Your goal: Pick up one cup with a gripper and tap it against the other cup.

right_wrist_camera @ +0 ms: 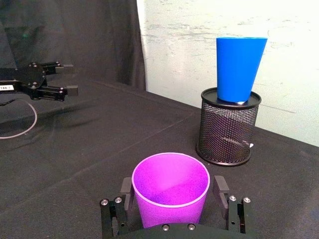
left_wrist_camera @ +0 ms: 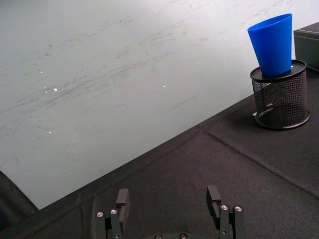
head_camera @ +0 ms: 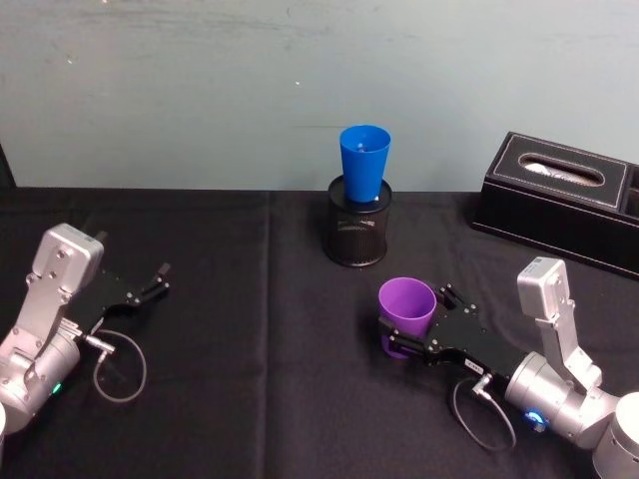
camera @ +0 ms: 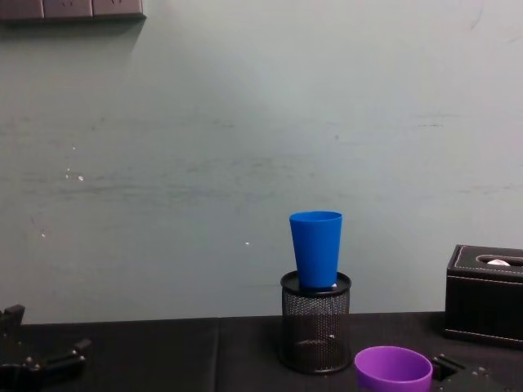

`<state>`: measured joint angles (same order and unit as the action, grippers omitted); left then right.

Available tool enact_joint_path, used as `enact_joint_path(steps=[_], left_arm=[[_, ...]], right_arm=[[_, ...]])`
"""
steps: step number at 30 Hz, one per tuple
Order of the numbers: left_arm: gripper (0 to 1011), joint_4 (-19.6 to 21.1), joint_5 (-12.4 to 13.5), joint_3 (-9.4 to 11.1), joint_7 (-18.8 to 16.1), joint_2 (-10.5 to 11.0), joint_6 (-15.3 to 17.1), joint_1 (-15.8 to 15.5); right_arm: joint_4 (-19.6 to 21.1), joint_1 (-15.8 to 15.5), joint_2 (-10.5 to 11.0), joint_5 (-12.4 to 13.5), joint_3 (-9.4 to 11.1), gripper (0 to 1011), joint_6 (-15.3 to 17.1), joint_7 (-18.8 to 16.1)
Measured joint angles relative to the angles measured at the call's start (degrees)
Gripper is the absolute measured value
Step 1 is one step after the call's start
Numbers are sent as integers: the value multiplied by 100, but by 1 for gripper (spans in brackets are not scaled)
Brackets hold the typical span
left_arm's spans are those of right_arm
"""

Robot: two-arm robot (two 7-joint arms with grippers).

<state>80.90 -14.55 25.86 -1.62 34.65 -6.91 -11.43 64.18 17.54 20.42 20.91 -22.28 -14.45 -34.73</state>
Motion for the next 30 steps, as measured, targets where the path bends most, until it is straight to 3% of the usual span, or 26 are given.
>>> enact_joint_path(steps=[17, 30], left_arm=[[1011, 0, 0, 0, 0, 0, 0, 0], [1011, 0, 0, 0, 0, 0, 0, 0]], right_arm=[[-51, 3, -18, 34, 21, 1003, -201, -81], [-111, -33, -63, 136, 112, 1003, -643, -227]])
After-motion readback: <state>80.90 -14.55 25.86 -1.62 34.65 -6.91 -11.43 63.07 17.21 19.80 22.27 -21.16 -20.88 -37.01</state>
